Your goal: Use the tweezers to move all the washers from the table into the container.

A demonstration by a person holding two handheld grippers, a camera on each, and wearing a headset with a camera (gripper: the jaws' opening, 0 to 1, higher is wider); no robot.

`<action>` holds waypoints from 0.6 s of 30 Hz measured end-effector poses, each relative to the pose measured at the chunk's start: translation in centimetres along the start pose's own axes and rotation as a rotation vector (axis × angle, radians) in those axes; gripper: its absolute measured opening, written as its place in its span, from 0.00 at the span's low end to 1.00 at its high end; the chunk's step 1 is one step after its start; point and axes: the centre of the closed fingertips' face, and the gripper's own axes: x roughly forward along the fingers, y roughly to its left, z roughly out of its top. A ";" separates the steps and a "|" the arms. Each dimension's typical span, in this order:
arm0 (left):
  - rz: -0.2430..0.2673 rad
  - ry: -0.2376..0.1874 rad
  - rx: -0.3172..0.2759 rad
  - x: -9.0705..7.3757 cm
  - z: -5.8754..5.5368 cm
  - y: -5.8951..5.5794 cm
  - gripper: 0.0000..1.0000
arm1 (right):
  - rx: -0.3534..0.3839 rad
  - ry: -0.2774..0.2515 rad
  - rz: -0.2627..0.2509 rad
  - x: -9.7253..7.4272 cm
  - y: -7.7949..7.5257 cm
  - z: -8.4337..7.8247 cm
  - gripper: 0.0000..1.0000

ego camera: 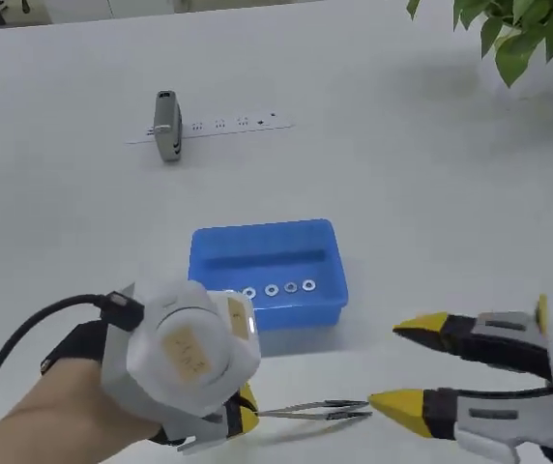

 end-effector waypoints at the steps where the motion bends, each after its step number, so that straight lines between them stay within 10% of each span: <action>1: 0.003 0.008 0.006 0.2 -0.1 0.0 0.00 | 0.014 -0.021 -0.016 -0.6 -0.3 0.2 0.43; 18: -0.012 0.182 0.025 1.5 -1.4 -0.2 0.00 | 0.105 -0.293 -0.270 -11.3 -3.9 3.1 0.63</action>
